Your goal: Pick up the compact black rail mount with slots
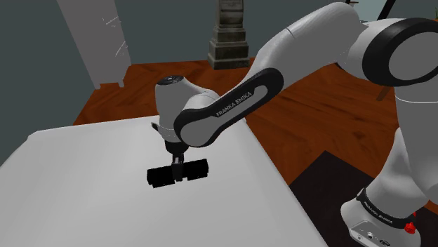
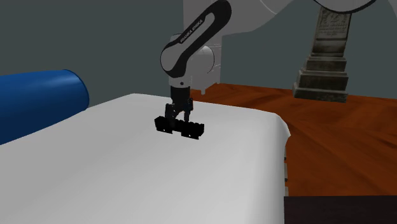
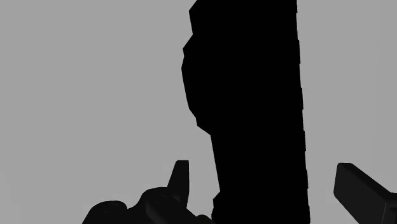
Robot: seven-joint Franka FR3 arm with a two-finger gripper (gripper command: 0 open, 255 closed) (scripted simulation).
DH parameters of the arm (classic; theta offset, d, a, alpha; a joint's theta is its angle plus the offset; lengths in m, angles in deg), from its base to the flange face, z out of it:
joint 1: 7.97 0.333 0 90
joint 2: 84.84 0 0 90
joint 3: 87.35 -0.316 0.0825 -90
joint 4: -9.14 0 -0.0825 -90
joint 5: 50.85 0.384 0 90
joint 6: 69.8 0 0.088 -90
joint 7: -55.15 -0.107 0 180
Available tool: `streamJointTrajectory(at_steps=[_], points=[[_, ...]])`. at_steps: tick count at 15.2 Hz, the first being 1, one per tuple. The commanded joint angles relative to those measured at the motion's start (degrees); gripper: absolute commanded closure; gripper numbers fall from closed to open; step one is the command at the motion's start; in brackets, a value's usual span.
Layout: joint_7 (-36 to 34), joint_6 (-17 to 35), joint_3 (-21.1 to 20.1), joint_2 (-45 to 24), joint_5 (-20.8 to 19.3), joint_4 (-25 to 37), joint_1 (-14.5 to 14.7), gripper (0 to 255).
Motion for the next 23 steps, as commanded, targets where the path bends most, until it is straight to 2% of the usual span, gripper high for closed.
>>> streamJointTrajectory(at_steps=[1, 10, 23], points=[[-0.03, 0.25, 0.01, -0.01, -0.02, -0.21, 0.01, 255], [0.01, 0.29, 0.03, -0.11, -0.04, -0.15, -0.02, 255], [0.62, -7.40, -0.93, 4.91, 1.48, 2.66, -0.63, 255]])
